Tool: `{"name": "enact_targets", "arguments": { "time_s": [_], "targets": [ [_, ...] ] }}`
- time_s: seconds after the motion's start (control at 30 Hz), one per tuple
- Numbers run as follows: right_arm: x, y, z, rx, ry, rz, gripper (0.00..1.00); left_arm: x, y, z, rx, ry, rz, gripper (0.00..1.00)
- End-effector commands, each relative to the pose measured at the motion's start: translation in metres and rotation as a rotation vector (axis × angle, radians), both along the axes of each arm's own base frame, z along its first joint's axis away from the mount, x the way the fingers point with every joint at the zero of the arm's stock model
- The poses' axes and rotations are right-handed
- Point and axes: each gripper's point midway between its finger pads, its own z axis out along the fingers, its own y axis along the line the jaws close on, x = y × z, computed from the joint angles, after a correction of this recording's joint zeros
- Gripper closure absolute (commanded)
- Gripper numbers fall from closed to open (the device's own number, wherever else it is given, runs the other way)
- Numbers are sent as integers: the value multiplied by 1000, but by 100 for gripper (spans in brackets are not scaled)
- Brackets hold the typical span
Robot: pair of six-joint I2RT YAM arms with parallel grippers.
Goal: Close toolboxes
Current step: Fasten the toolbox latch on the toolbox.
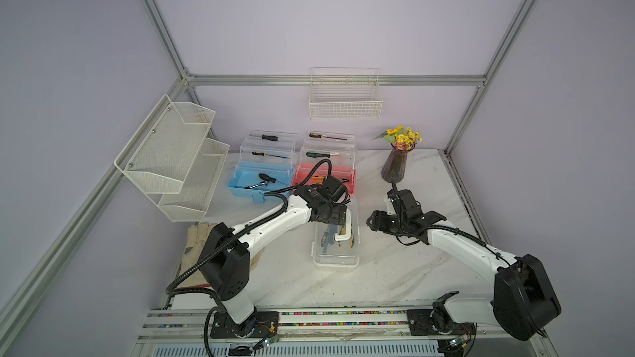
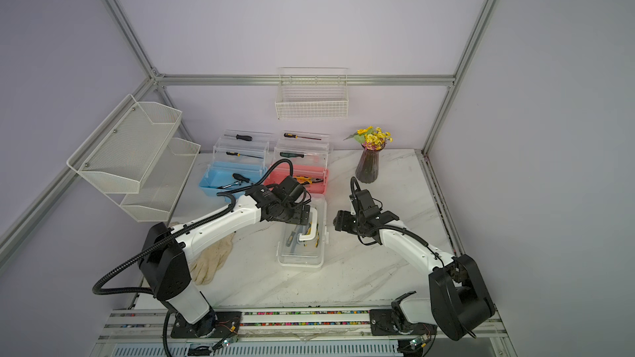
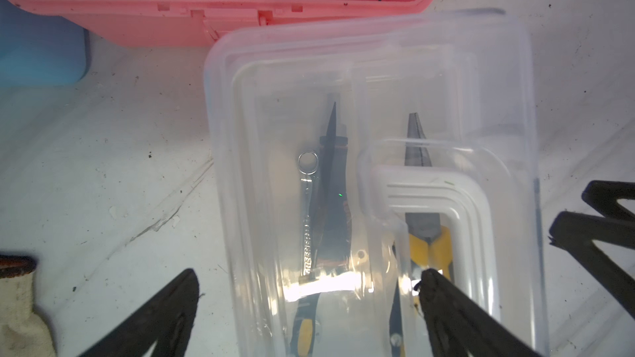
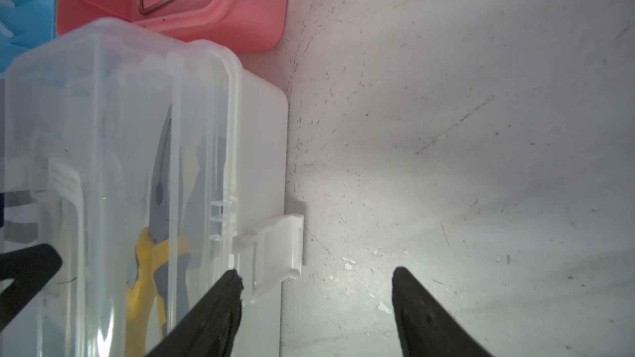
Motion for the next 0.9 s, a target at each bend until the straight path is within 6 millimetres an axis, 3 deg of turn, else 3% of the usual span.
{"name": "enact_targets", "arguments": {
  "time_s": [0.0, 0.27, 0.37, 0.5, 0.63, 0.87],
  "targets": [
    [2, 4, 1, 36, -16, 8, 26, 2, -2, -11, -48, 30, 15, 0],
    [2, 12, -4, 88, -7, 26, 26, -4, 10, -26, -137, 71, 55, 0],
    [1, 17, -6, 118, 2, 43, 26, -2, 19, -33, -165, 82, 65, 6],
    [-1, 28, -4, 177, 3, 77, 25, -2, 35, -45, -205, 108, 92, 13],
    [-3, 40, 3, 258, -5, 114, 23, -6, 49, -61, -239, 137, 118, 15],
    [-6, 63, 4, 432, 13, 180, 17, -10, 61, -71, -408, 144, 151, 17]
  ]
}}
